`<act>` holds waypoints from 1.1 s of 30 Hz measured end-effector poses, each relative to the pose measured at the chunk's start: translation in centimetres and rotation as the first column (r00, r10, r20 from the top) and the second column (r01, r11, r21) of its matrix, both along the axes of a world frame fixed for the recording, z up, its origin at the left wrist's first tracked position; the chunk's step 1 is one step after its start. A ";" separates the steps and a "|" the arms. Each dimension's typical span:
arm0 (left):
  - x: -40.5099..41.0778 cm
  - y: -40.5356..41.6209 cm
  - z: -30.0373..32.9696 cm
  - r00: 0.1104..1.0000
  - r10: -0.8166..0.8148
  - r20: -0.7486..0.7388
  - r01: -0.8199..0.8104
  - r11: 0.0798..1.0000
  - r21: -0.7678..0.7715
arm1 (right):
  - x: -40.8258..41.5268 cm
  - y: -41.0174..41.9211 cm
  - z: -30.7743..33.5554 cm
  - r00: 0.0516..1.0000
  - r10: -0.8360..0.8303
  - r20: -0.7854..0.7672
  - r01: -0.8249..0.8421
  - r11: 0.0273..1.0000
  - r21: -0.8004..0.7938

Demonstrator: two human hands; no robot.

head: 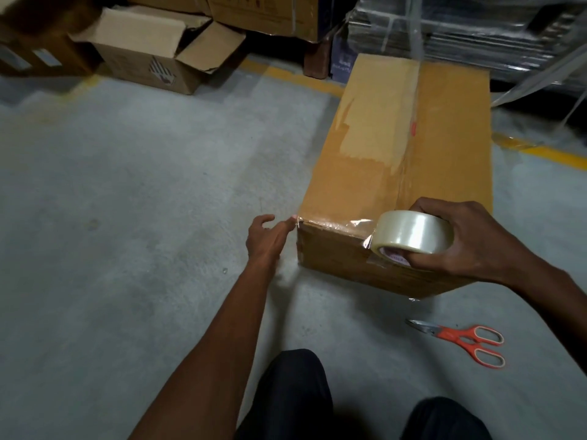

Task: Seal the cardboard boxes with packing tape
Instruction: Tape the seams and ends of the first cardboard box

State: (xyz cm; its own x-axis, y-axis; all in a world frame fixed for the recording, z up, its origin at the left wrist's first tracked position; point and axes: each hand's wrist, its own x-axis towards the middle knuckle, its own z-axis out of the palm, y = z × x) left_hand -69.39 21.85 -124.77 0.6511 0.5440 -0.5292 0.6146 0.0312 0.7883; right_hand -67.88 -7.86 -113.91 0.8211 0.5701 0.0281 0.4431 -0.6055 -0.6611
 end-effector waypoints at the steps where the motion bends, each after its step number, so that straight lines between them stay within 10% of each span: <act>1: 0.0 -0.1 0.2 0.996 -0.043 0.078 0.030 0.987 0.155 | -0.1 -0.1 -0.1 1.000 -0.010 -0.005 0.010 1.000 0.010; 5: -0.6 -2.6 2.0 0.856 -0.181 0.485 0.005 0.940 0.342 | -0.1 -0.1 -0.6 1.000 -0.002 -0.015 0.003 1.000 0.013; 8: -1.9 -4.5 1.1 0.772 -0.406 0.490 0.205 0.888 0.413 | 0.0 -0.4 -0.5 1.000 -0.023 -0.006 0.023 1.000 -0.001; 17: -3.4 -2.6 -2.0 0.605 -0.796 0.017 0.472 0.374 0.798 | -1.0 -1.4 -0.1 0.999 0.041 0.013 -0.039 0.989 -0.145; 29: -3.2 -3.1 -1.5 0.623 -0.757 -0.196 0.513 0.207 0.833 | -3.5 -8.4 -0.2 0.986 -0.087 0.145 0.120 0.964 -0.236; 33: -3.8 -8.5 0.3 0.568 -0.743 -0.355 0.513 -0.018 0.858 | -4.3 -8.9 -2.6 0.978 -0.194 0.077 0.197 0.980 -0.035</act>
